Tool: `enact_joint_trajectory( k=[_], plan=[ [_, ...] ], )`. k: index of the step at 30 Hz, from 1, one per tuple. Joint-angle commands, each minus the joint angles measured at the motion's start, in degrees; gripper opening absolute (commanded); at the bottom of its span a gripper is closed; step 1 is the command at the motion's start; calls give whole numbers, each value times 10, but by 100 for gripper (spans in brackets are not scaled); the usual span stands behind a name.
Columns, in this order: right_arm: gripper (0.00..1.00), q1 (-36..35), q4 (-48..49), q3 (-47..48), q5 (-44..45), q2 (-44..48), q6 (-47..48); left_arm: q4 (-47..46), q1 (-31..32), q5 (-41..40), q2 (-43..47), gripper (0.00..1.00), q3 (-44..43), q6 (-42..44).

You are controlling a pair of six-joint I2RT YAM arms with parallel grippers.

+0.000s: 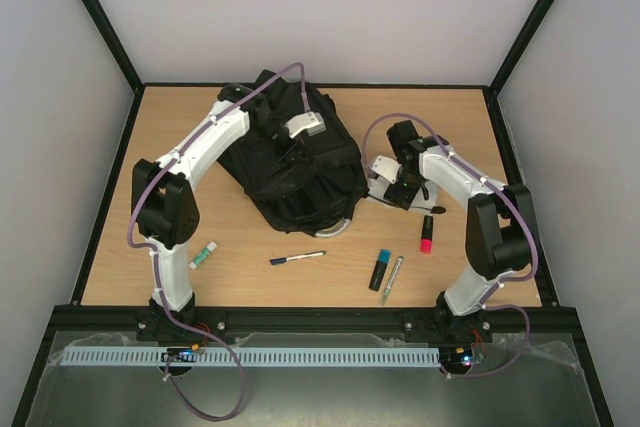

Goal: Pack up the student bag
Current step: Move the stationery to the center of the board, then pick up the stationery from the center of the board.

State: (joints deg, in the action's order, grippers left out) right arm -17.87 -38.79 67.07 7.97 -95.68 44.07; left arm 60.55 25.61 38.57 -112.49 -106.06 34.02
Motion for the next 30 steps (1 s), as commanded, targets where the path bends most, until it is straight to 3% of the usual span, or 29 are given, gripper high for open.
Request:
enact_joint_trajectory(
  k=[1,4,15,30],
  plan=[
    [77,-1,15,11,-26,13,8,-1,-6,12,18,7,0,-3],
    [99,-1,26,11,-31,6,19,0,-7,12,19,7,1,-3],
    [99,10,-14,64,-48,-61,64,1,-7,7,26,7,3,-1],
    [99,40,15,94,-31,-166,98,6,-7,-1,24,7,2,3]
  ],
)
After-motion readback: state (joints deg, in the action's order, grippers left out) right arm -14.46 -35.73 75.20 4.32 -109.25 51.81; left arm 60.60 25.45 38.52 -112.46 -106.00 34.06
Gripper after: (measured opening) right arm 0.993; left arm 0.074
